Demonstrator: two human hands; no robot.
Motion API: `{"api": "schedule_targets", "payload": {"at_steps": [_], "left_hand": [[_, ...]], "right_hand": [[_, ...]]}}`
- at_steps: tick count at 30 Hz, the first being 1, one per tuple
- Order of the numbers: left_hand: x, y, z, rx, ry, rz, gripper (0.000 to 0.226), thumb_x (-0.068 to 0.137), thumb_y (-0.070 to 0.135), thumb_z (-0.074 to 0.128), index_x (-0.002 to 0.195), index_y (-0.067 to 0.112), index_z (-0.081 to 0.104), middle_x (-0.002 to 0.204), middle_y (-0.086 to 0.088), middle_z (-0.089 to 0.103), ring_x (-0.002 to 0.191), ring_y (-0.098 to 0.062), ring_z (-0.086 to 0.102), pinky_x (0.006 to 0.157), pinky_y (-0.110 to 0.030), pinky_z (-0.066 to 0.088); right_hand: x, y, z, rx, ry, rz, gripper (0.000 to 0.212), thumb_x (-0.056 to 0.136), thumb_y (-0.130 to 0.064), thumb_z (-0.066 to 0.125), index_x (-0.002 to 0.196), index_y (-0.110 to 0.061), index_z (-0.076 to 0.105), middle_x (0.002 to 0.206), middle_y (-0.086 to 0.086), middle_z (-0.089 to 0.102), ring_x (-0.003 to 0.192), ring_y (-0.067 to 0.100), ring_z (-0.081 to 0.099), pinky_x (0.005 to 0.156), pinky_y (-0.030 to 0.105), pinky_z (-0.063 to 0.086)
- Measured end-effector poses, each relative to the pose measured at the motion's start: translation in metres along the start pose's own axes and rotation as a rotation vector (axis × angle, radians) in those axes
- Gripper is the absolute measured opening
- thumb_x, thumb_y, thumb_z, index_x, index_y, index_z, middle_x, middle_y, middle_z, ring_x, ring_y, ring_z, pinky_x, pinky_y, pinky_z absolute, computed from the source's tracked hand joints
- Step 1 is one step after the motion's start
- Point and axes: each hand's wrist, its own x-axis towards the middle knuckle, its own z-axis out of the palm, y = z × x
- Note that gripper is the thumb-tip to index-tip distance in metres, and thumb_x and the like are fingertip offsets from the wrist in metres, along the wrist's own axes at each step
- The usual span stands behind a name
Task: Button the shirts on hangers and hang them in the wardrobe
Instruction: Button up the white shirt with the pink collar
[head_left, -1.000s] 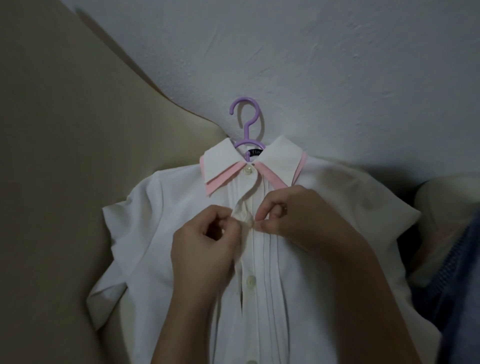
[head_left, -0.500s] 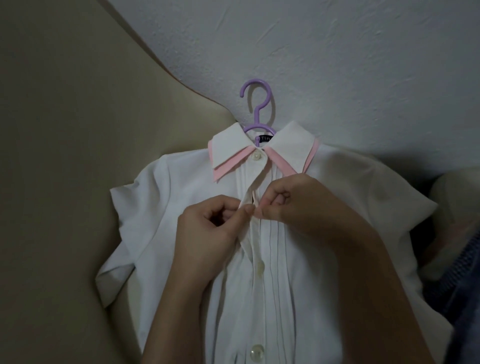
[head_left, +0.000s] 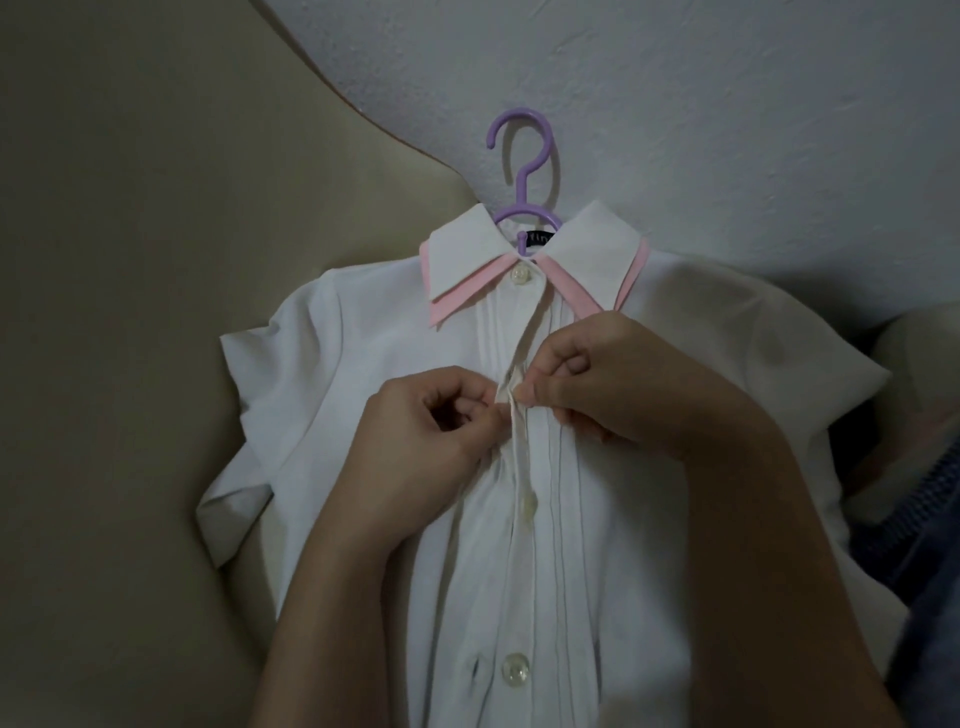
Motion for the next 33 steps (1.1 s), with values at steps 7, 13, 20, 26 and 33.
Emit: {"api": "schedule_targets", "payload": {"at_steps": [7, 13, 20, 26, 33], "left_hand": [[-0.005, -0.004, 0.011, -0.026, 0.154, 0.056, 0.017, 0.081, 0.007, 0.072, 0.07, 0.019, 0.069, 0.061, 0.006, 0.057, 0.057, -0.005, 0.051, 0.056, -0.017, 0.043], [-0.009, -0.005, 0.013, -0.089, 0.21, 0.112, 0.008, 0.08, 0.006, 0.076, 0.078, 0.013, 0.074, 0.07, -0.008, 0.066, 0.063, -0.008, 0.057, 0.061, -0.021, 0.049], [-0.005, -0.009, 0.014, -0.141, 0.22, 0.086, 0.007, 0.085, 0.008, 0.077, 0.08, 0.013, 0.077, 0.062, 0.005, 0.061, 0.059, -0.006, 0.055, 0.06, -0.021, 0.049], [-0.005, -0.011, 0.014, -0.139, 0.221, 0.091, 0.008, 0.087, 0.008, 0.075, 0.081, 0.013, 0.076, 0.06, 0.01, 0.058, 0.058, -0.006, 0.055, 0.059, -0.02, 0.048], [-0.004, -0.013, 0.006, -0.224, 0.139, 0.126, 0.017, 0.094, 0.006, 0.066, 0.082, 0.006, 0.077, 0.072, -0.009, 0.073, 0.071, -0.023, 0.068, 0.071, -0.033, 0.057]], "right_hand": [[0.001, 0.0, 0.002, -0.167, 0.051, 0.013, 0.016, 0.078, -0.018, 0.077, 0.073, -0.007, 0.067, 0.046, -0.017, 0.054, 0.042, -0.003, 0.05, 0.041, 0.01, 0.033], [-0.001, -0.005, 0.007, -0.069, 0.039, -0.01, 0.013, 0.08, -0.012, 0.077, 0.071, -0.005, 0.069, 0.043, -0.007, 0.056, 0.035, 0.001, 0.047, 0.037, 0.012, 0.035], [-0.005, -0.001, -0.001, 0.029, -0.042, -0.093, 0.01, 0.085, -0.011, 0.073, 0.078, -0.004, 0.074, 0.048, 0.006, 0.056, 0.035, 0.011, 0.042, 0.039, 0.018, 0.035], [-0.009, -0.001, -0.005, 0.062, -0.083, -0.158, 0.008, 0.085, -0.011, 0.073, 0.078, -0.009, 0.077, 0.05, 0.012, 0.054, 0.035, 0.01, 0.039, 0.04, 0.016, 0.033], [-0.008, 0.002, -0.007, 0.065, -0.043, -0.158, 0.009, 0.084, -0.012, 0.075, 0.076, -0.014, 0.078, 0.049, 0.008, 0.054, 0.035, 0.009, 0.04, 0.042, 0.016, 0.035]]}}
